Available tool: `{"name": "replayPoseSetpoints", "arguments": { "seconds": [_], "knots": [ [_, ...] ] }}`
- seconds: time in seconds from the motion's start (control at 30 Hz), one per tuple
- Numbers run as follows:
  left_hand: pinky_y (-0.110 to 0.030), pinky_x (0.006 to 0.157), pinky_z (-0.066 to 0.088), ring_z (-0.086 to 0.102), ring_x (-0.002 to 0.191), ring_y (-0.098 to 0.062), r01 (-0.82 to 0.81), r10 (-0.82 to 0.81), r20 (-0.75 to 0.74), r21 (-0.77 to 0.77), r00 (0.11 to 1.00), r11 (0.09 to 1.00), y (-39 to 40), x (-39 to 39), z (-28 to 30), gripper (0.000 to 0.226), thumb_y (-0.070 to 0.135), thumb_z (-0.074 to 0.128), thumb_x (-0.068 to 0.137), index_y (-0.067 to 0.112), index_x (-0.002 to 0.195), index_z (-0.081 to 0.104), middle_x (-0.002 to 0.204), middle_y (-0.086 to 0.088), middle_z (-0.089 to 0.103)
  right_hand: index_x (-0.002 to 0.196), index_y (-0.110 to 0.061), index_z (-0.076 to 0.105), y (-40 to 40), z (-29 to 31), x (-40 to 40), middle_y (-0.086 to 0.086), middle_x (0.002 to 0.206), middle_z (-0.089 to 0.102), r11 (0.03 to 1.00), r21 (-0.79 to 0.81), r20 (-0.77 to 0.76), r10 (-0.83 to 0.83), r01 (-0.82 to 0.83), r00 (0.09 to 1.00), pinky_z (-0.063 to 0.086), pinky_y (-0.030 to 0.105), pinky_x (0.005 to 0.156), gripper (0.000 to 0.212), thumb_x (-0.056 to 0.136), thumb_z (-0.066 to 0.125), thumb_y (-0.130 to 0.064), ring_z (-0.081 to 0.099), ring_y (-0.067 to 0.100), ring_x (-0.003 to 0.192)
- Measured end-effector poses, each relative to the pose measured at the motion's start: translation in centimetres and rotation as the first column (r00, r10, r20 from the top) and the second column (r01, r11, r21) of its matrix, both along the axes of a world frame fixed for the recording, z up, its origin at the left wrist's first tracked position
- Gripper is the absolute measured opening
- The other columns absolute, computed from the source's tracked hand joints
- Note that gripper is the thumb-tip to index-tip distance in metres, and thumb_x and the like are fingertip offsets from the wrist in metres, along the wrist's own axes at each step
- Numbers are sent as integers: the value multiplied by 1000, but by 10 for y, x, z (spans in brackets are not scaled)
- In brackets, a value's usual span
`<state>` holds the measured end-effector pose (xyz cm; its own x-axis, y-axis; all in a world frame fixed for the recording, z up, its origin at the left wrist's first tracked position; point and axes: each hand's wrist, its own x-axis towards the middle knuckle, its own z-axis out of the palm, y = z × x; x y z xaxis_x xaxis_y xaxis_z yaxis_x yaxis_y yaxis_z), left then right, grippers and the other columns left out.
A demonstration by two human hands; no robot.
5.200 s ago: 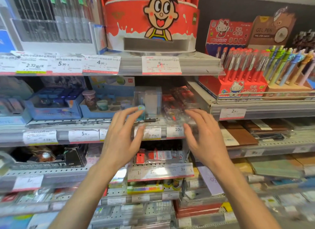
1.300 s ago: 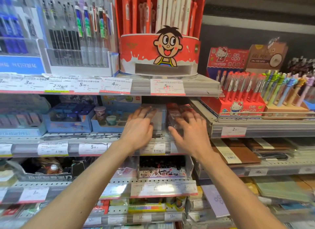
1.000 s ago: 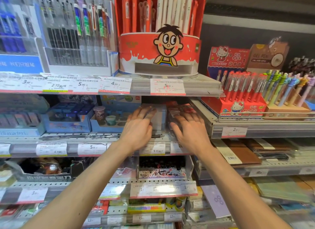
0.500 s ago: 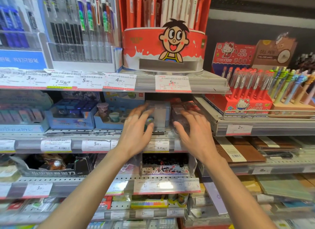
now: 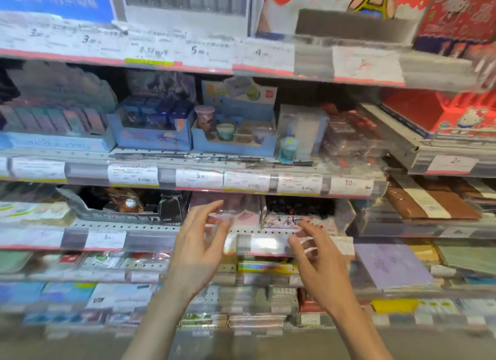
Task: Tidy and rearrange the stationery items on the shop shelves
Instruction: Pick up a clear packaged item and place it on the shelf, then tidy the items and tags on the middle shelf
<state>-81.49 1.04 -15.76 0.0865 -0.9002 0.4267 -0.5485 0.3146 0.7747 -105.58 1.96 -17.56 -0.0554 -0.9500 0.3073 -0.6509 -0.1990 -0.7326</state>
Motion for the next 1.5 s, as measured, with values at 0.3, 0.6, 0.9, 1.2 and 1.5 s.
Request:
{"name": "replayPoseSetpoints", "arguments": {
  "seconds": [0.3,0.6,0.9,1.2,1.5],
  "knots": [
    [-30,82,54,66,94,-3,-39,54,-52,250,997,967,17,12,-46,25,37,59,97,35,122,59,108,15,65,125,-33,59,-5,-34,7,-19,104,65,996,85,-25,-14,16,1000,54,30,80,34,97,54,-50,63,-3,90],
    [-27,77,54,64,92,-1,-138,106,123,287,987,948,15,27,-34,25,36,56,98,32,123,59,104,18,68,122,-27,62,-26,-54,15,-20,99,62,993,106,-7,44,-43,999,50,24,75,30,97,55,-43,60,-3,89],
    [-18,78,49,64,92,3,-72,33,152,259,988,963,0,60,-32,25,29,57,97,33,122,59,101,19,68,120,-27,64,-18,-46,28,-18,102,64,996,59,-38,-60,62,998,55,33,76,30,97,55,-44,63,-1,89],
    [-31,85,52,61,94,1,53,-74,207,107,975,993,-16,127,-2,31,38,50,94,34,123,60,105,22,62,121,-25,65,-4,-8,88,-17,101,62,988,-56,-139,-154,147,978,56,32,71,32,96,54,-44,62,-1,82],
    [-34,74,52,59,100,-19,181,10,526,-310,850,933,-41,153,64,28,26,55,95,16,120,63,110,4,60,116,-19,65,-21,73,116,-6,98,64,935,-350,-356,-184,52,916,50,34,74,23,96,61,-30,63,16,90]
  ]
}}
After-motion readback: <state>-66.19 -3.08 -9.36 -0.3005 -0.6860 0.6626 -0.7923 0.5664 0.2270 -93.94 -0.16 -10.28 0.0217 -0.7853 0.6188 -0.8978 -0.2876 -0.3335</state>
